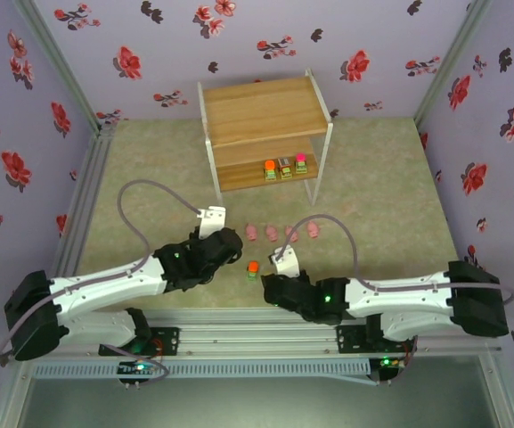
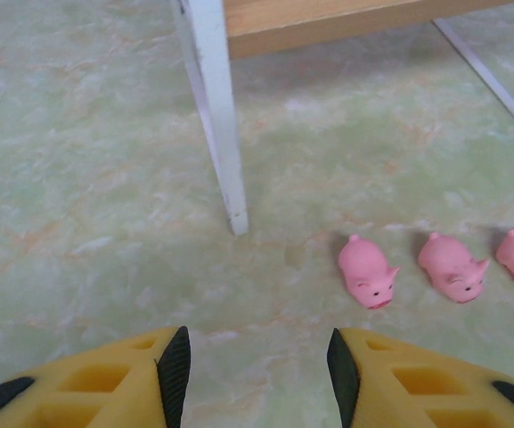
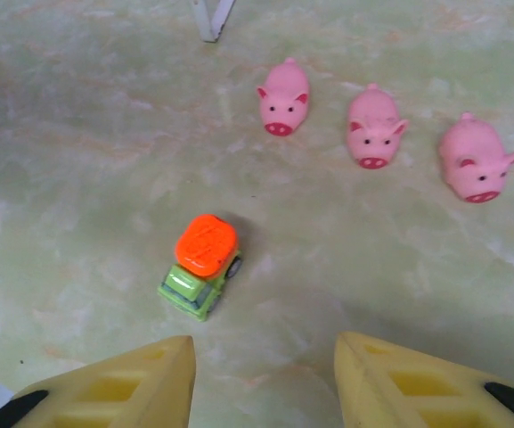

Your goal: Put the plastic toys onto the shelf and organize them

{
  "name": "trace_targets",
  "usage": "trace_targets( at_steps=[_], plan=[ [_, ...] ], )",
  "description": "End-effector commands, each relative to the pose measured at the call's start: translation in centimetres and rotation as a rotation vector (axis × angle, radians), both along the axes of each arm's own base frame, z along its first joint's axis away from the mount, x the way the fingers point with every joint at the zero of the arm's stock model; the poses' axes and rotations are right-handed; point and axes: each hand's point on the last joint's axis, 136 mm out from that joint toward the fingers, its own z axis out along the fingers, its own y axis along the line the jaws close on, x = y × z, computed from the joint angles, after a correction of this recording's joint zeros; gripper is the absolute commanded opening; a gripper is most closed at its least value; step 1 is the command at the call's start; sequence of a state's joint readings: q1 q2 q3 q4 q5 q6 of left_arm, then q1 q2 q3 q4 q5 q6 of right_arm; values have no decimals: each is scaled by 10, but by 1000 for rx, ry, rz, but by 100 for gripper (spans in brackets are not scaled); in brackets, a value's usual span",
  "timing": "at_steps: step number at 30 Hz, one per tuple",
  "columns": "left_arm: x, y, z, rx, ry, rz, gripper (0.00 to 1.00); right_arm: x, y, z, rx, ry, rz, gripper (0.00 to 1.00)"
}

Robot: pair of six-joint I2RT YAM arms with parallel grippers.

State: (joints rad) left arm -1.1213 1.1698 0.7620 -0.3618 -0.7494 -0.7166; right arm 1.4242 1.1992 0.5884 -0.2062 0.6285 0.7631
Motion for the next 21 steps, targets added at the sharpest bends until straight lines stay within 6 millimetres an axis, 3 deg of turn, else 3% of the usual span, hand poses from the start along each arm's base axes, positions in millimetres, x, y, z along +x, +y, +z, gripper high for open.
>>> trace_targets(
  at_steps=[1, 2, 9, 21],
  plan=[
    [-3, 15, -3, 2, -8, 50, 49, 3, 18, 10, 76, 1, -46, 47],
    [-4, 18, -5, 1, -5, 56, 49, -5, 25, 9, 75, 6, -24, 48],
    [-10, 42, -25, 6, 26, 111, 51, -11, 49, -2, 77, 48, -49, 52],
    [-15, 69, -37, -7, 40, 166, 52, -14, 68, -28, 49, 127, -125, 53]
  ],
)
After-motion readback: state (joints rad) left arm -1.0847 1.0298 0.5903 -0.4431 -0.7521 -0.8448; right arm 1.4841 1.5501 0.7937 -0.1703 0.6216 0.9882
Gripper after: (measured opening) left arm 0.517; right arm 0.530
